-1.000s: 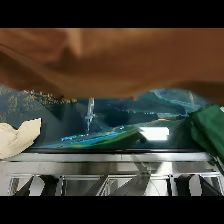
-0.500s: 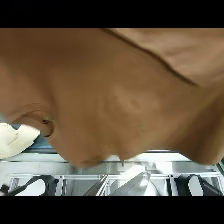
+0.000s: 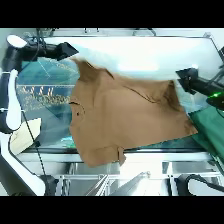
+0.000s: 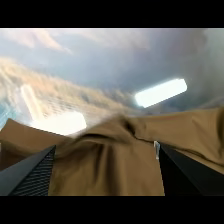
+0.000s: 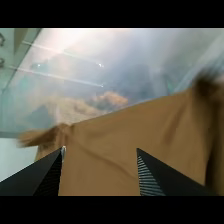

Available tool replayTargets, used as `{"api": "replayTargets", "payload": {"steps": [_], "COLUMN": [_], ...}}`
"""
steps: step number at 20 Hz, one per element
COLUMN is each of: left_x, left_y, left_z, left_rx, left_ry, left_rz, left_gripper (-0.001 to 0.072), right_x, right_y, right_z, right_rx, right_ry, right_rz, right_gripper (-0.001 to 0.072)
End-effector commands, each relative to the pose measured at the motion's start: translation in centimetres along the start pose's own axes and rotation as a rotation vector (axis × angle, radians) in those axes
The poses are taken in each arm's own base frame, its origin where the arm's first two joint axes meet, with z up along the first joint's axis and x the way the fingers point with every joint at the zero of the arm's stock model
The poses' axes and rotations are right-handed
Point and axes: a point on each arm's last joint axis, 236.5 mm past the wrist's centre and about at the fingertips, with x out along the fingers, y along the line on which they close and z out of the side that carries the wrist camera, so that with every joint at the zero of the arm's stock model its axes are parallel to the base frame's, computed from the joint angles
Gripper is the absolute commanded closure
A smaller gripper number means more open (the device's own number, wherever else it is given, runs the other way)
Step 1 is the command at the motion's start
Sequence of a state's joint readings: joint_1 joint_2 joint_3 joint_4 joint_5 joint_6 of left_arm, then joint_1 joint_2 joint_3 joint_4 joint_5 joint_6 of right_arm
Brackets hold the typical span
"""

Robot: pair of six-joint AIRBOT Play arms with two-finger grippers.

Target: Fold the shirts.

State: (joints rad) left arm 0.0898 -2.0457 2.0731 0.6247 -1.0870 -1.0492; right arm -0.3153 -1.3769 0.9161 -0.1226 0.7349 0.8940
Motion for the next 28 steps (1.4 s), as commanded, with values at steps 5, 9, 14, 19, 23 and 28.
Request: {"api": "replayTargets", "payload": {"steps": [5, 9, 14, 19, 23, 28], "left_x": [-12.0, -16.4, -17.3, -17.8, -17.2, -16.8], "left_y": [-0.9, -4.7, -7.2, -11.9, -14.1, -13.8], "left_z": [-1.6, -8.5, -25.7, -38.9, -43.1, -47.0], "left_rx": [-0.146, -0.329, -0.509, -0.745, -0.772, -0.809], "left_ry": [0.115, 0.330, 0.536, 0.647, 0.668, 0.739], "left_rz": [-0.102, -0.179, 0.058, 0.103, 0.128, 0.199], "left_gripper": [0.0293, 0.0698, 0.0695, 0.0006, 0.0007, 0.0007], "right_x": [-7.0, -11.9, -12.0, -11.4, -11.3, -11.1], "right_y": [-6.1, -11.1, -11.8, -10.0, -9.6, -8.9], "right_z": [1.2, -0.6, -0.6, 0.5, 0.5, 0.7], "right_rx": [-0.025, -0.059, -0.092, -0.078, -0.078, -0.066], "right_ry": [0.217, 0.333, 0.339, 0.284, 0.285, 0.271], "right_rz": [-0.044, -0.187, -0.208, -0.132, -0.114, -0.086], "right_gripper": [0.0204, 0.0204, 0.0205, 0.0204, 0.0204, 0.0204]}}
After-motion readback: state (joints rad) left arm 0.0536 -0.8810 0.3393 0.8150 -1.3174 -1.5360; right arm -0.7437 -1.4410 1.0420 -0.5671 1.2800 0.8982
